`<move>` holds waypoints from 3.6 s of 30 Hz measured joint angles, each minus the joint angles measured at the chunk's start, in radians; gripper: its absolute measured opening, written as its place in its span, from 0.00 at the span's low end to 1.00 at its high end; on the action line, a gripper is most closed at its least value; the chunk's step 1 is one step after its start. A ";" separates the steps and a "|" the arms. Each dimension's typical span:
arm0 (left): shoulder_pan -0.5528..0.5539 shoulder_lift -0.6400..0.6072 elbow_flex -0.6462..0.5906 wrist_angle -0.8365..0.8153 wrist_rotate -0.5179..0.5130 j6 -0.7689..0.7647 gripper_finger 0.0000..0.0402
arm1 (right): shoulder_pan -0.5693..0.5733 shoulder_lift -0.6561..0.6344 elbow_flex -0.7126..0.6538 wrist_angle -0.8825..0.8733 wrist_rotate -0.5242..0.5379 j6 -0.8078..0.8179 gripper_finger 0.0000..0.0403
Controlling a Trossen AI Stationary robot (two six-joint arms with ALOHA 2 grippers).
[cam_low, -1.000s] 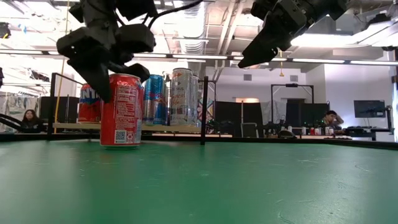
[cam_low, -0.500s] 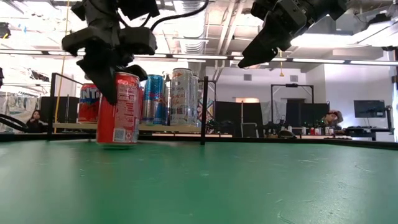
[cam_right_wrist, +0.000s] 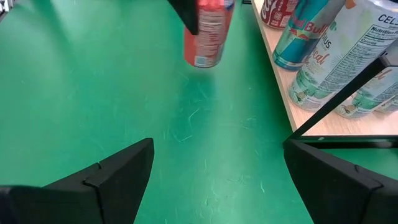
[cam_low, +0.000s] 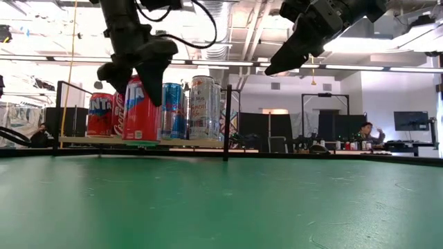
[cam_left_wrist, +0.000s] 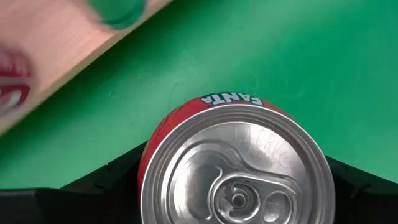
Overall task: Place canned beverage on shelf
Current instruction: Put the red soda can on the shelf aligned with the other red soda cans
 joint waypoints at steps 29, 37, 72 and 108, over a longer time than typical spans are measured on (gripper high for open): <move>-0.092 0.158 0.003 0.081 -0.086 -0.425 0.79 | 0.021 0.000 -0.001 -0.125 -0.011 -0.202 0.95; -0.054 0.157 0.038 0.071 -0.024 -0.357 0.79 | 0.020 0.000 -0.001 -0.133 -0.011 -0.217 0.95; -0.048 0.164 0.092 0.079 -0.049 -0.210 0.79 | 0.020 0.000 -0.001 -0.132 -0.011 -0.228 0.95; 0.008 0.162 0.320 -0.055 0.211 1.279 0.99 | 0.020 0.000 -0.001 -0.132 -0.027 -0.040 0.95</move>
